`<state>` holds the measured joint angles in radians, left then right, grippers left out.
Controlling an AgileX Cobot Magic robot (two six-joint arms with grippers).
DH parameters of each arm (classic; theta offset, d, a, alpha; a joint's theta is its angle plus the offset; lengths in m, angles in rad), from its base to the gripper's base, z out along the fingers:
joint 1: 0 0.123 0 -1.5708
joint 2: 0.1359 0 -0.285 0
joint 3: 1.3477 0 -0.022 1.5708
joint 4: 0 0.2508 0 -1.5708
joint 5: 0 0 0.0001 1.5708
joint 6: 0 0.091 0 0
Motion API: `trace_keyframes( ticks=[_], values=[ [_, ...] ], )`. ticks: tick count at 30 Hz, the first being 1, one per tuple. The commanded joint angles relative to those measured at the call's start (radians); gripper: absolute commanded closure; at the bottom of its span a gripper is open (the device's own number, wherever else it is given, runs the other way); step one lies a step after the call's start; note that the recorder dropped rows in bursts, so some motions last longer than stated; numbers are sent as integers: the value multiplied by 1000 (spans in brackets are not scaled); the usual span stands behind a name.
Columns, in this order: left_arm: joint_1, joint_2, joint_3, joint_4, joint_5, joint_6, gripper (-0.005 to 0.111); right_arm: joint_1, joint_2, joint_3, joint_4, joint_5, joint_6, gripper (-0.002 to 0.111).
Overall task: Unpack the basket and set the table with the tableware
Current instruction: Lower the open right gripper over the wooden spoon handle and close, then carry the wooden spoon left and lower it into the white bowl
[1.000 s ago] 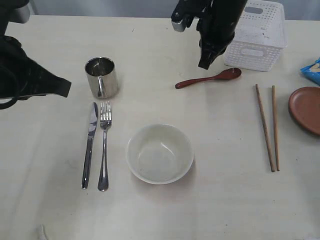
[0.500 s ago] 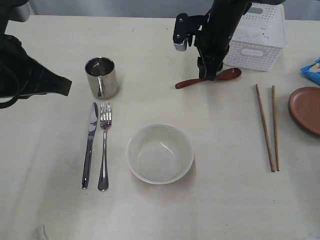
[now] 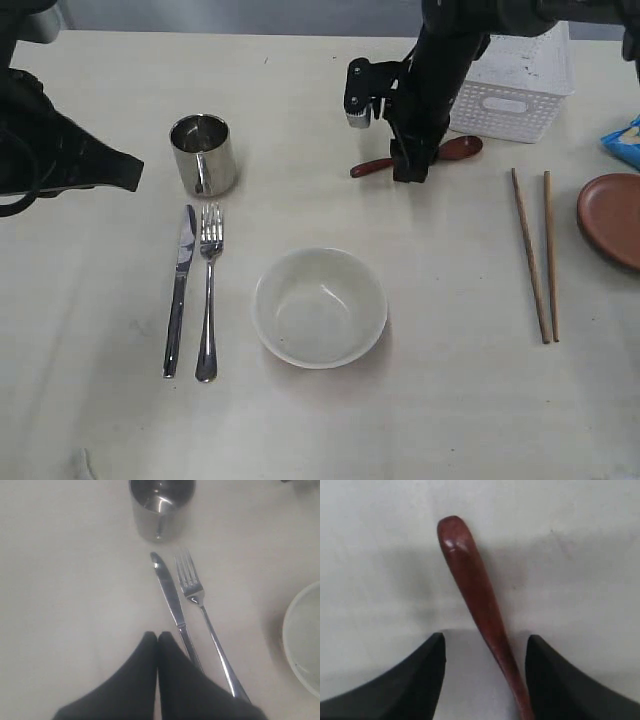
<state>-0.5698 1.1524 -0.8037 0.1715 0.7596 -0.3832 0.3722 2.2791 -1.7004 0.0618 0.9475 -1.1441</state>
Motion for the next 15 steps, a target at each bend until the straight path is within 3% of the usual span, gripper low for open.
trace_keyframes(
  ticks=[1, 4, 6, 11, 15],
  values=[
    [0, -7, 6, -7, -21, 5, 107, -10, 15, -8, -11, -32, -9, 60],
    [0, -7, 6, -7, -21, 5, 107, -11, 35, -8, -11, -17, 1, 61],
    [0, -7, 6, -7, -23, 5, 107, -11, 48, -8, -11, 10, 3, 68],
    [0, -7, 6, -7, -25, 5, 107, -11, 51, -8, -11, 62, 22, 107],
    [0, -7, 6, -7, -25, 5, 107, -3, 26, -8, -11, 85, 48, 109]
  ],
)
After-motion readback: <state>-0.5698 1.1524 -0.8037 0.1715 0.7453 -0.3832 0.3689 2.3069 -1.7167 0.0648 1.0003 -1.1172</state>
